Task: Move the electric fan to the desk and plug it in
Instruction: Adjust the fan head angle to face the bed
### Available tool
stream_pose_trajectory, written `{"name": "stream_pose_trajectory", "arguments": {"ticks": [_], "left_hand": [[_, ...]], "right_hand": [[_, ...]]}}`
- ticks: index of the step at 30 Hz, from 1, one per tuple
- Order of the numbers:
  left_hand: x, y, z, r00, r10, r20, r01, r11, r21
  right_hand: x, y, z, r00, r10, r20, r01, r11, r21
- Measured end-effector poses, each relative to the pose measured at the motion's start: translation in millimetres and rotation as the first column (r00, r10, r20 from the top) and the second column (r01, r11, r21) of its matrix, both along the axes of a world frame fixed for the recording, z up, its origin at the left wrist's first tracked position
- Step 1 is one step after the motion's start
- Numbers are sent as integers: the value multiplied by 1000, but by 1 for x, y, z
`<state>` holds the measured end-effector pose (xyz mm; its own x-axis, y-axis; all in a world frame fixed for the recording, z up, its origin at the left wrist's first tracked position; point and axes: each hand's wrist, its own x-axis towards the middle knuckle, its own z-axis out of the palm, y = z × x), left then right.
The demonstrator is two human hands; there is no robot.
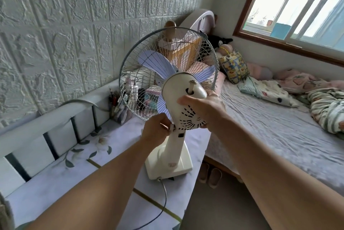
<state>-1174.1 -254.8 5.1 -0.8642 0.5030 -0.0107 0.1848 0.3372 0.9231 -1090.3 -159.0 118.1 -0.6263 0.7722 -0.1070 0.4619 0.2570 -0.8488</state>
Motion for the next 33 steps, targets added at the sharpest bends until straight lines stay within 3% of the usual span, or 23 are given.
{"name": "stream_pose_trajectory", "arguments": {"ticks": [2, 5, 8, 10, 13, 14, 16, 19, 22, 24, 26, 27, 29, 31, 33], "left_hand": [[-4, -5, -1, 979, 12, 205, -35, 994, 107], [-5, -8, -1, 815, -12, 580, -103, 981, 167], [-4, -5, 1, 735, -79, 674, -92, 973, 214], [-5, -2, 0, 805, -107, 584, -42, 971, 237], [-6, 4, -2, 993, -4, 120, -4, 998, 65], [-4, 5, -1, 1000, 21, -21, -20, 999, 26], [1, 6, 0, 997, 18, -78, -17, 1000, 20], [-2, 5, 1, 979, 50, 198, -68, 994, 84], [-2, 1, 4, 767, -26, 641, -99, 982, 159], [-3, 0, 0, 708, -94, 700, -70, 977, 202], [-1, 2, -1, 751, -132, 647, -48, 966, 253], [-2, 2, -3, 819, -119, 561, -18, 972, 234], [-6, 5, -10, 971, -41, 237, 23, 997, 80], [-6, 6, -13, 998, 1, -66, -1, 1000, 5], [-5, 5, -16, 989, 13, -148, -9, 1000, 27]], "right_hand": [[0, 2, 0, 1000, -2, -3, 2, 1000, -5], [0, 2, -2, 1000, -1, -4, 1, 1000, -5], [-1, 2, -1, 1000, -2, -22, 2, 1000, -10], [-1, 2, -2, 1000, -3, -17, 3, 1000, -13], [-1, 1, -2, 1000, 1, -12, -1, 1000, -3], [-2, 1, -2, 1000, 1, -14, -1, 1000, -4], [-1, 1, -1, 1000, 1, -19, -2, 1000, -13], [1, 3, -1, 1000, 5, -20, -5, 1000, -20], [1, 2, -1, 1000, 1, -15, -1, 1000, -14], [1, 2, -1, 1000, -5, -8, 4, 1000, -5], [1, 3, -2, 1000, -5, -8, 5, 1000, 1], [1, 2, -2, 1000, -4, -9, 4, 1000, 3], [0, 2, -3, 1000, -4, -11, 4, 1000, 4], [0, 2, -3, 1000, -1, -16, 1, 1000, 7], [1, 2, -3, 1000, -3, -19, 3, 1000, 2]]}}
